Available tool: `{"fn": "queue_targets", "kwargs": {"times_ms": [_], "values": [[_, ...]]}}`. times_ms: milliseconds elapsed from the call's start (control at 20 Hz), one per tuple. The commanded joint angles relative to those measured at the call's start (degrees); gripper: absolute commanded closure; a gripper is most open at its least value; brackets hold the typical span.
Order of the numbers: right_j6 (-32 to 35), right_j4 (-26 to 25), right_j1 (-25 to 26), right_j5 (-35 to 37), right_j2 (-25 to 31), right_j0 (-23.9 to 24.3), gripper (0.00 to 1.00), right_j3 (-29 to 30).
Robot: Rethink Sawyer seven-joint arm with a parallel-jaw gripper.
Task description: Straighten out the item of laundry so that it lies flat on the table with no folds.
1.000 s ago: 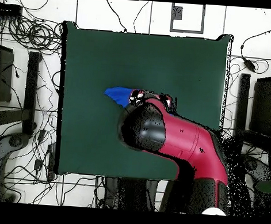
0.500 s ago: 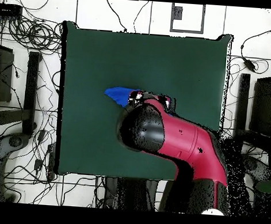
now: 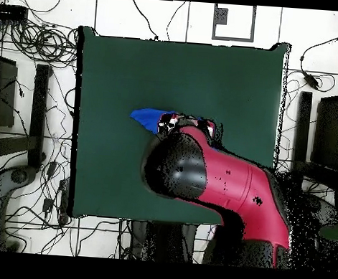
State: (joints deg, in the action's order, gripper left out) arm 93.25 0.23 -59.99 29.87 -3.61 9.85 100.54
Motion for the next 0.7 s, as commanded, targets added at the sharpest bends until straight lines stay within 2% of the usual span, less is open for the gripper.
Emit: {"fn": "queue_targets", "kwargs": {"times_ms": [50,400,700], "values": [[5.56,-0.87,6.12,-6.63,6.82,0.49,0.0,9.74],[6.47,-1.32,9.91,-13.86,9.11,2.13,0.0,10.81],[6.29,-1.48,10.82,-15.07,10.29,3.09,0.0,11.27]]}}
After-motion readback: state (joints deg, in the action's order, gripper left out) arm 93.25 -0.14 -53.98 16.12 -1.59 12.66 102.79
